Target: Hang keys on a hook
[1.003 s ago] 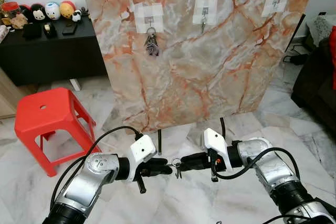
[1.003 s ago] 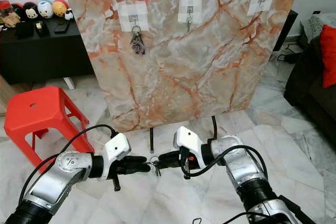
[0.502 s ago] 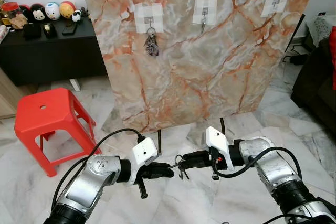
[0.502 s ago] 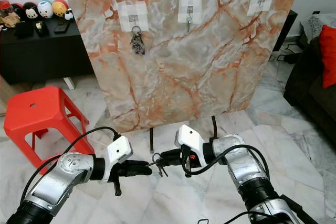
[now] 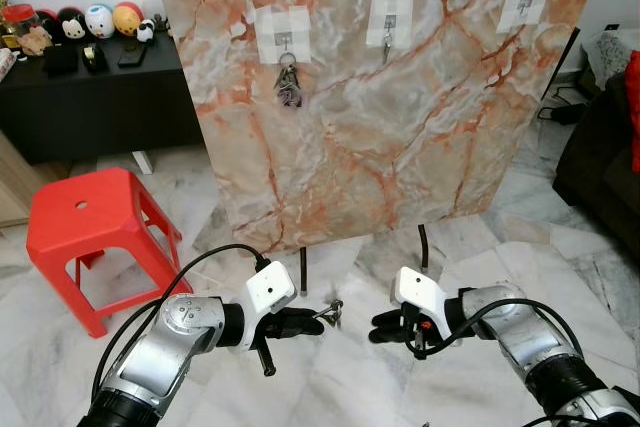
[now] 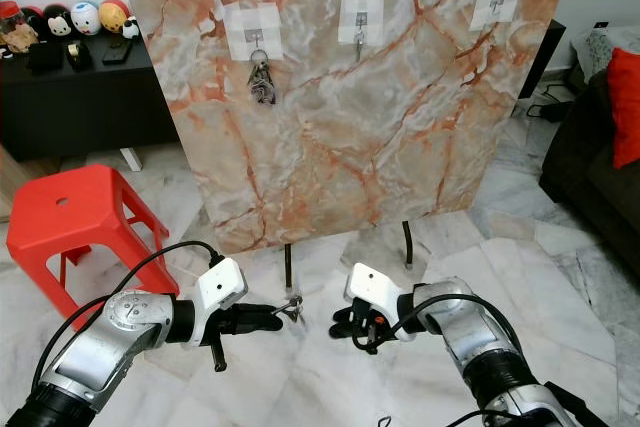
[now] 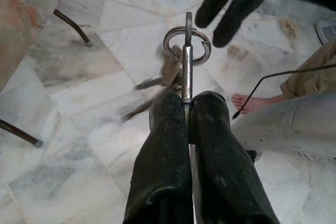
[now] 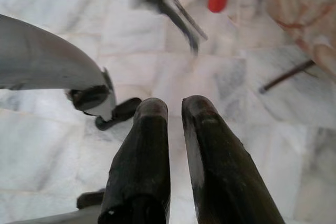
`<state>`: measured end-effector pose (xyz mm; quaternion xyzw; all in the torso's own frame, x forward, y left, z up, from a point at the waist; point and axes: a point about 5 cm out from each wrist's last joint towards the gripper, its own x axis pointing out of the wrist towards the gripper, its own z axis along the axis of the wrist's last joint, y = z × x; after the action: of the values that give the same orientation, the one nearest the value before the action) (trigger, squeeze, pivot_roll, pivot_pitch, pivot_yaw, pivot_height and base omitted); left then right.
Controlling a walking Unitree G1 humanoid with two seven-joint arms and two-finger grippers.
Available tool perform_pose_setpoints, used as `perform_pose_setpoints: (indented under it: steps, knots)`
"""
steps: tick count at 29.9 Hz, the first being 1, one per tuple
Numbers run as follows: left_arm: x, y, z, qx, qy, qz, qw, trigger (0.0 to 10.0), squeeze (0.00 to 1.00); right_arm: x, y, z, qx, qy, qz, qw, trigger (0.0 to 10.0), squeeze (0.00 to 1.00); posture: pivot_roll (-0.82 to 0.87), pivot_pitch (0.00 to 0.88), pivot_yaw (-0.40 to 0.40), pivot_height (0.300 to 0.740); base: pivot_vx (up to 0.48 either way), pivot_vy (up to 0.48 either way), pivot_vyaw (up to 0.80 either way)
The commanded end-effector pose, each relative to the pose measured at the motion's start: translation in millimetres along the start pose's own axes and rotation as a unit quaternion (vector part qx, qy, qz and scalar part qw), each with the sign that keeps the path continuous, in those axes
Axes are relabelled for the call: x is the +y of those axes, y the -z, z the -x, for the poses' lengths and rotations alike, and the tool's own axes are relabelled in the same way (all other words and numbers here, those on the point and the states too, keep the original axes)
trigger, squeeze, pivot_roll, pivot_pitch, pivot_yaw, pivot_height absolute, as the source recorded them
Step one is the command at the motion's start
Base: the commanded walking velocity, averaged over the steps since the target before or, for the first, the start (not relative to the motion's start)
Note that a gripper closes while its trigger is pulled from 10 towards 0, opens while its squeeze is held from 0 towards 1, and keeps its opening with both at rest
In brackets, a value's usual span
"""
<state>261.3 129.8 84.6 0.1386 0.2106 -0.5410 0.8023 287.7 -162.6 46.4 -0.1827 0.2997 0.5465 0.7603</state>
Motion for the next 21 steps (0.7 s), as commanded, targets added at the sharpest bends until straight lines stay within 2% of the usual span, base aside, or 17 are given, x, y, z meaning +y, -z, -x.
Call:
perform_pose_setpoints:
  steps: [1,4,9,12,21]
  knots:
    - [1.5,-5.2,2.6,-0.001,-0.004,-0.014,1.000,0.0,0.00,-5.2,0.4,4.5,-0.001,0.022,-0.005,1.000,10.0,0.00,-0.05,0.047,-0.044,0.740,0.000,0.000,0.00]
    - [1.9,-4.3,3.6,0.007,-0.005,-0.019,1.000,0.0,0.00,-13.3,-0.2,6.3,-0.011,0.067,-0.022,0.997,10.0,0.00,-0.05,0.049,-0.042,0.740,0.000,0.000,0.00]
    - [2.1,-3.9,4.1,0.010,-0.004,-0.021,1.000,0.0,0.00,-15.5,-6.4,7.2,-0.031,0.084,-0.019,0.996,10.0,0.00,-0.05,0.049,-0.040,0.740,0.000,0.000,0.00]
    - [2.9,-3.9,4.6,0.012,-0.006,-0.023,1.000,0.0,0.00,-11.8,-18.6,10.3,-0.062,0.060,-0.009,0.996,10.0,0.00,-0.05,0.052,-0.039,0.740,0.000,0.000,0.00]
    - [10.6,-4.7,3.4,0.008,-0.044,-0.013,0.999,0.0,0.00,2.2,-32.4,23.6,-0.085,0.006,0.029,0.996,10.0,0.00,-0.06,0.050,-0.040,0.740,0.000,0.000,0.00]
